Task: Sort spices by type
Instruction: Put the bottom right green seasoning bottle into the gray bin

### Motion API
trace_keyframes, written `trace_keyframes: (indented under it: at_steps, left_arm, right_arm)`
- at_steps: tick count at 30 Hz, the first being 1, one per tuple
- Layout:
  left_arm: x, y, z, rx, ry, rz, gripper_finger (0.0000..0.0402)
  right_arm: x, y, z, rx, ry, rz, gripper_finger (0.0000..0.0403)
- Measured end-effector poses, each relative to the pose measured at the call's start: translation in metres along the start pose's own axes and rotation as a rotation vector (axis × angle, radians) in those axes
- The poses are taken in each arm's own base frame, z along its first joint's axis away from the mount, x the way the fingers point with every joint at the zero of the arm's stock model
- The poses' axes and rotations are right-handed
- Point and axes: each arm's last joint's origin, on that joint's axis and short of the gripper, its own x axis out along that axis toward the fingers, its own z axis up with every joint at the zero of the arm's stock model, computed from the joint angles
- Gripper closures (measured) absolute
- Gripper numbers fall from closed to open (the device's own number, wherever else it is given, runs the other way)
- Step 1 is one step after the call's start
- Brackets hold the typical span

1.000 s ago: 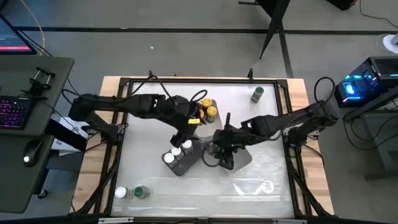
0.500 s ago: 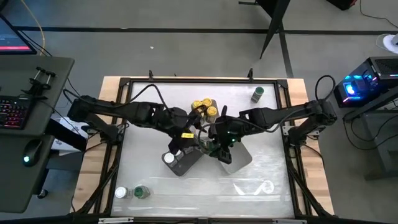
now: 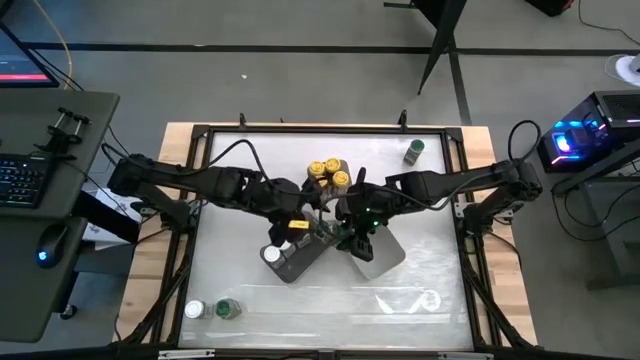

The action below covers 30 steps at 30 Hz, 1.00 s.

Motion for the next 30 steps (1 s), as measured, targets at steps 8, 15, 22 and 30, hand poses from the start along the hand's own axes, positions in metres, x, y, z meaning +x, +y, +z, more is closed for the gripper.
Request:
trace_keyframes:
  at_steps: [8,15,22,30]
  left_arm:
    - [-0.001,-0.004,0.004,0.034,-0.031,-0.023,0.0096]
    - [-0.001,-0.008,0.004,0.022,-0.018,-0.058,0.0096]
    - [-0.001,-0.003,0.007,0.005,-0.044,-0.005,0.0096]
    - [0.001,0.002,0.006,-0.005,-0.051,0.025,0.0096]
  right_arm:
    - [0.0,-0.001,0.002,-0.024,-0.017,0.016,0.021]
    - [-0.007,-0.006,0.005,-0.013,-0.046,-0.011,0.021]
    - [-0.015,-0.008,0.009,-0.004,-0.088,-0.01,0.021]
    - [-0.017,-0.005,0.014,-0.012,-0.123,0.05,0.021]
